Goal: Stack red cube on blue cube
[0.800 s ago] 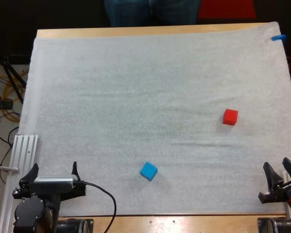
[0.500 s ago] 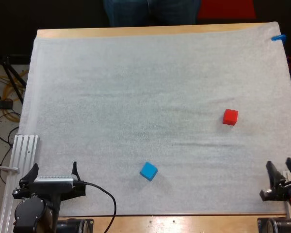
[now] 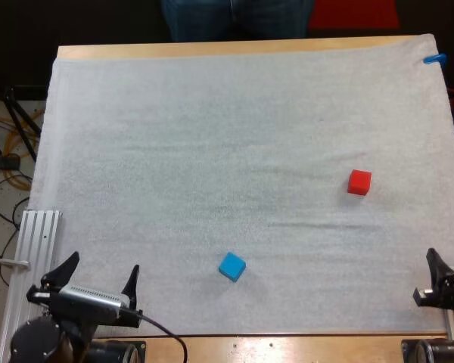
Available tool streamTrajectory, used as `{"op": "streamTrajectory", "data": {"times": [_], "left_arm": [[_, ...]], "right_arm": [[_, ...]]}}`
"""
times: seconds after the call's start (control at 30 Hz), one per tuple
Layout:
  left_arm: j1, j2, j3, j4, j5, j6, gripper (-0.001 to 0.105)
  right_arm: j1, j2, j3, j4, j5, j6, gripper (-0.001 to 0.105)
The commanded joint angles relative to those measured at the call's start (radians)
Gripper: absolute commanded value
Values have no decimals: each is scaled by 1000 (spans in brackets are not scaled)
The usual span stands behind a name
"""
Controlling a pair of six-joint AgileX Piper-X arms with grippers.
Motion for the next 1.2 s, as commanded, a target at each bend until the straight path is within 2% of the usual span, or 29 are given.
{"op": "streamTrajectory", "data": {"times": [0.0,0.17,0.23,0.33,0.53,0.63,0.77,0.97,1.03,1.17], "left_arm": [[-26,27,-30,3,12,18,87],[-133,134,-135,6,37,39,87],[-181,182,-186,6,83,39,87],[-248,239,-250,11,147,35,87],[-405,314,-336,80,147,33,87],[-450,340,-342,92,147,33,87],[-459,366,-342,92,147,33,87],[-459,386,-342,92,147,33,87],[-459,386,-342,92,147,33,87],[-459,386,-342,92,147,33,87]], "right_arm": [[0,33,-23,6,1,-15,50],[0,158,-104,34,-21,-15,58],[0,215,-144,52,-47,-24,63],[0,279,-196,56,-59,-39,63],[0,369,-284,85,-59,-67,63],[12,411,-300,95,-59,-67,63],[47,464,-300,89,-47,-67,63],[150,596,-333,53,45,-52,63],[198,672,-359,14,108,-20,63],[251,796,-397,-50,164,47,63]]}}
